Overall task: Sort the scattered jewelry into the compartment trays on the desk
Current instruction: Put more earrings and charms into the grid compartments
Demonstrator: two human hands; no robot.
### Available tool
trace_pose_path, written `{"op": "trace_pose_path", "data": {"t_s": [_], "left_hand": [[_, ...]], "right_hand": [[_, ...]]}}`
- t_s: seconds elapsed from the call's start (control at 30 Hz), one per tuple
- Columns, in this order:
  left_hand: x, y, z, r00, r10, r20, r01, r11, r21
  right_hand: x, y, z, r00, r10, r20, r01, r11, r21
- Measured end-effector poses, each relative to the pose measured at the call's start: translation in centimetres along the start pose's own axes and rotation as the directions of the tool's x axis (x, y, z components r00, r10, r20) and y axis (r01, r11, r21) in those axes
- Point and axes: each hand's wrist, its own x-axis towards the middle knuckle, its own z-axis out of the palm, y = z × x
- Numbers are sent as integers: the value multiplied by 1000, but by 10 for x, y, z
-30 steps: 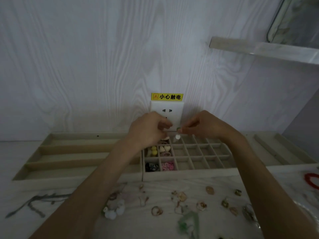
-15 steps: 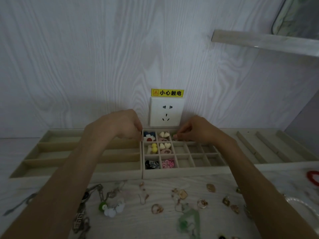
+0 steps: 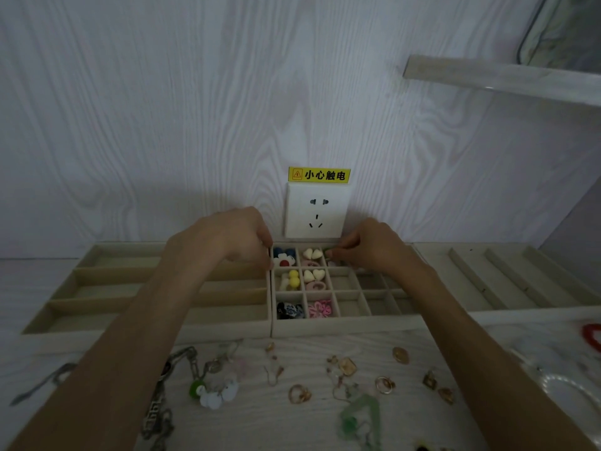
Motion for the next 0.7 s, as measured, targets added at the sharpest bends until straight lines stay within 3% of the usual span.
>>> {"op": "trace_pose_path", "data": {"t_s": [0.2,0.4,0.6,0.7], "left_hand": [[0,0,0,1000,8,11,-8,1000,-4],[1,-1,1,1000,18,16,-18,1000,-1],[-6,0,-5,1000,13,16,-13,1000,-24],[-24,3,-8,996,25,-82,-31,996,-78]], "right_hand": [[-3,-6,-13,988,68,136,-67,998,-11],[-2,-6,-20,980,88,180,-98,994,51],[-18,-17,-43,991,-2,132,-2,1000,29],[-41,-27,-55,990,-82,118,75,995,65]]}}
